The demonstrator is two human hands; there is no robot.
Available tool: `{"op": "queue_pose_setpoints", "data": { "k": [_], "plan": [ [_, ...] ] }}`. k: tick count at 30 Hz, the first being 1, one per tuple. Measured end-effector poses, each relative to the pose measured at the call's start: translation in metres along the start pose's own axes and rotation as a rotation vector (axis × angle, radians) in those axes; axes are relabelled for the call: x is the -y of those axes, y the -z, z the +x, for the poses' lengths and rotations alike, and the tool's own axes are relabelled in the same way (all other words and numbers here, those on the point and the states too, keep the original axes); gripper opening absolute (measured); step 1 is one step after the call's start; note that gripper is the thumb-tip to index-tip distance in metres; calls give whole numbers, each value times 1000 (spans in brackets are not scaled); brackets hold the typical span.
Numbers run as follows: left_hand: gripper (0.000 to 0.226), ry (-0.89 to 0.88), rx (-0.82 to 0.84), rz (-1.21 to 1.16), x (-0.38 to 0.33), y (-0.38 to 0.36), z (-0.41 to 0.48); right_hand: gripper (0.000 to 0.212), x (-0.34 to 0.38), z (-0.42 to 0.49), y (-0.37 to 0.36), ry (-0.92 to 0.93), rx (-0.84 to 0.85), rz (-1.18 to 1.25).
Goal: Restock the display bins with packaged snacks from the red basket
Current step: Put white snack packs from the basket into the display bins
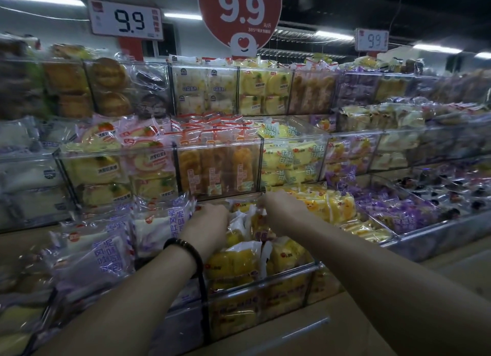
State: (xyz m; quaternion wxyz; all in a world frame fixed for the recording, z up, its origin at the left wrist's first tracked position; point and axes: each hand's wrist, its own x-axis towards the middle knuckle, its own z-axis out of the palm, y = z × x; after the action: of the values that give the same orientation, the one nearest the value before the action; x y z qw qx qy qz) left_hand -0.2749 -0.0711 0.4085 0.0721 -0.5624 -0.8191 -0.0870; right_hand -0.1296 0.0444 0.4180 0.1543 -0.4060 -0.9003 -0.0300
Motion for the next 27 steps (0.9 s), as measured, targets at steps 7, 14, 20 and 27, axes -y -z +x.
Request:
{"op": "queue_pose_setpoints", "data": {
  "k": [7,14,20,27],
  "plan": [
    [33,1,-25,-9,1,-4,-2,24,18,5,4,96,127,-139],
    [32,-15,-2,58,-2,-13,3,29,14,4,-2,143,190,-137],
    [29,-58,39,63,-5,-15,2,50,5,-4,-13,165,272,-23],
    [26,-24,68,4,-7,-15,8,34,-3,-3,-17,106,168,58]
  ]
}}
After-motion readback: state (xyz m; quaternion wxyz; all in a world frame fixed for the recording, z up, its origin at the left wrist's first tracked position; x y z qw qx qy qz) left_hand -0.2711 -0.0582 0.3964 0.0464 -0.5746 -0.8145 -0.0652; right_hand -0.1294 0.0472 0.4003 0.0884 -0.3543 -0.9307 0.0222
